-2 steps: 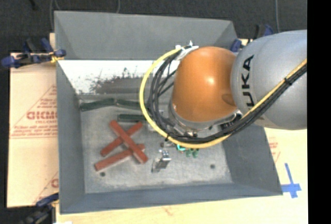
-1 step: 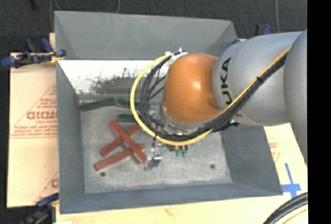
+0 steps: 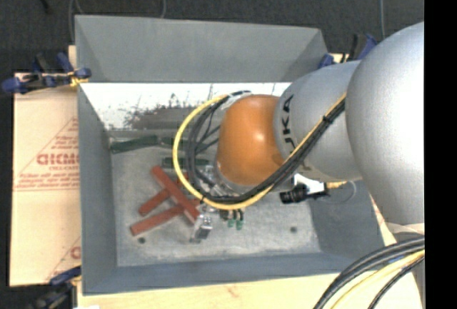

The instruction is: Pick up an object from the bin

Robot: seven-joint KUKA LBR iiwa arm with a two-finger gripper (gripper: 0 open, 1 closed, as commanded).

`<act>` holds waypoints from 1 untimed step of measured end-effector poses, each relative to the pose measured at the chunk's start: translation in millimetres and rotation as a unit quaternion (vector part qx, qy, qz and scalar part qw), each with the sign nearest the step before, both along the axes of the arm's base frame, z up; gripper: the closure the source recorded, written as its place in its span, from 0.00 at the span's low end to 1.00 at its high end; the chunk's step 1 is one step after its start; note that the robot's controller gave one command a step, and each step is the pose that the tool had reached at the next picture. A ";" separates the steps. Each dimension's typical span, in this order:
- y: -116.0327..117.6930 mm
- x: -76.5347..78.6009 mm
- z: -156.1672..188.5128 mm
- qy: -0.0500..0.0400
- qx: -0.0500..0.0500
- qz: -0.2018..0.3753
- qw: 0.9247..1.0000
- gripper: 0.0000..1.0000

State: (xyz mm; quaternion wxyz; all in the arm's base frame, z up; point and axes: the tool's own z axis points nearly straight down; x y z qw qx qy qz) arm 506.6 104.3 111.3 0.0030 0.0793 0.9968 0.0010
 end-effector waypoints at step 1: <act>19.7 31.7 -31.4 0.003 0.003 -0.051 0.999 1.00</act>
Offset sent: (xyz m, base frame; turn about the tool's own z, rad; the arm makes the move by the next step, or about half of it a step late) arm 0.0000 0.0000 0.0000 0.0000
